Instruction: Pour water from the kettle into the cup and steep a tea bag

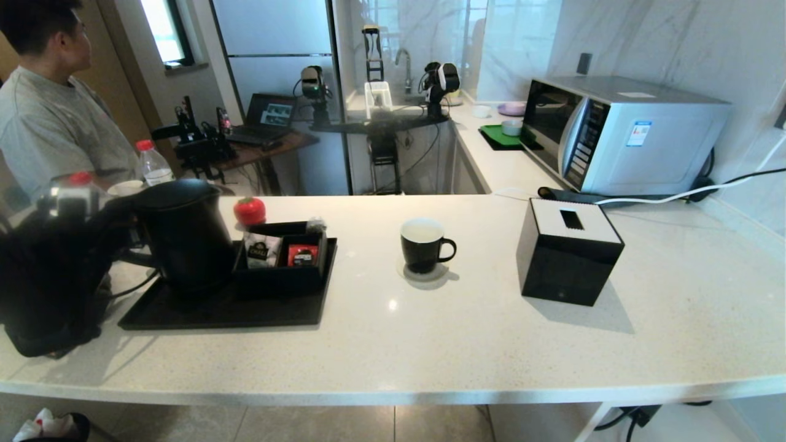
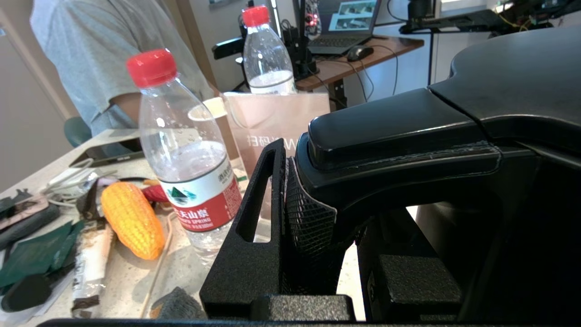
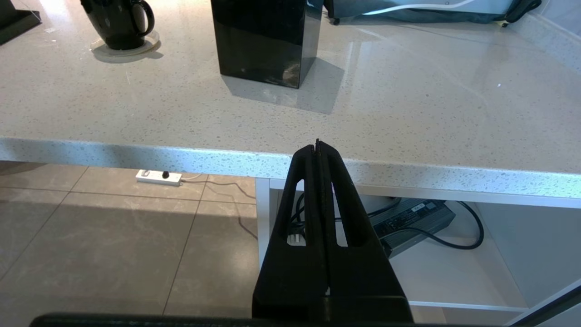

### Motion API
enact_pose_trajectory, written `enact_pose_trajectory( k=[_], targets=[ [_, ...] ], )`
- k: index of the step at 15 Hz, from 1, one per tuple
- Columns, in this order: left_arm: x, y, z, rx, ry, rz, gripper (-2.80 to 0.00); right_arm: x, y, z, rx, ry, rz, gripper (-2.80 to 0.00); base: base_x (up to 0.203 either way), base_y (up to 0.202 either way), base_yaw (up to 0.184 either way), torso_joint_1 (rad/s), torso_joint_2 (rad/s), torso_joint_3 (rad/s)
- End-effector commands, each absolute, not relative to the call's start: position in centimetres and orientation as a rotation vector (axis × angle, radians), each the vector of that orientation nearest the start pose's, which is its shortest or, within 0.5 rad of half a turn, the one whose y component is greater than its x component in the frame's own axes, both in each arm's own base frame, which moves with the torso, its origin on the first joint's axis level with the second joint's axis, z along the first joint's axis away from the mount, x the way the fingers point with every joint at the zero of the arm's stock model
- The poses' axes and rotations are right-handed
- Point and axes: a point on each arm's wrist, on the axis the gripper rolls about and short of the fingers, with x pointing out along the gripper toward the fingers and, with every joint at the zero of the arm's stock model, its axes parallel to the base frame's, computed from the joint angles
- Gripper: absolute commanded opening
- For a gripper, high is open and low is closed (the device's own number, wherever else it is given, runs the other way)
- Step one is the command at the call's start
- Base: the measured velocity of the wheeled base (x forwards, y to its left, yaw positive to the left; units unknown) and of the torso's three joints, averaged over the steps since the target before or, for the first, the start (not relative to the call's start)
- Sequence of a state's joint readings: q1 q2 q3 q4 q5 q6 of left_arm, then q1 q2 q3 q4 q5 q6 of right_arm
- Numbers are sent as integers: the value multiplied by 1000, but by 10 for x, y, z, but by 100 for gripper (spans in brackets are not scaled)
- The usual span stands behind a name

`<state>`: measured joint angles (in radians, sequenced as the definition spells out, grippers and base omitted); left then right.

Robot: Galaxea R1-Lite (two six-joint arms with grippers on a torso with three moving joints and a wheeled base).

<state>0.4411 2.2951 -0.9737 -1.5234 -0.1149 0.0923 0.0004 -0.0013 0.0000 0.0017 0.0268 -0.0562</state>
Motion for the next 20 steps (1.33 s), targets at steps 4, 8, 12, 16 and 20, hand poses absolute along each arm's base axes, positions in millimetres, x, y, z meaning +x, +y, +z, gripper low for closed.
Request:
enact_pose_trajectory(
  k=[4,8,12,16,20],
  targets=[
    [363,180,107,162,-224,360,-280,-23,1,75,-56,1,29,-280,0,0,0,0,0,0],
    [357,182,112,164,-228,373,-280,-23,1,75,-57,1,28,-280,0,0,0,0,0,0],
    [347,177,117,151,-221,370,-280,-23,1,75,-57,1,29,-280,0,0,0,0,0,0],
    [333,173,122,133,-207,376,-280,-23,1,75,-57,1,29,-280,0,0,0,0,0,0],
    [323,173,134,142,-228,385,-280,-23,1,75,-57,1,28,-280,0,0,0,0,0,0]
  ],
)
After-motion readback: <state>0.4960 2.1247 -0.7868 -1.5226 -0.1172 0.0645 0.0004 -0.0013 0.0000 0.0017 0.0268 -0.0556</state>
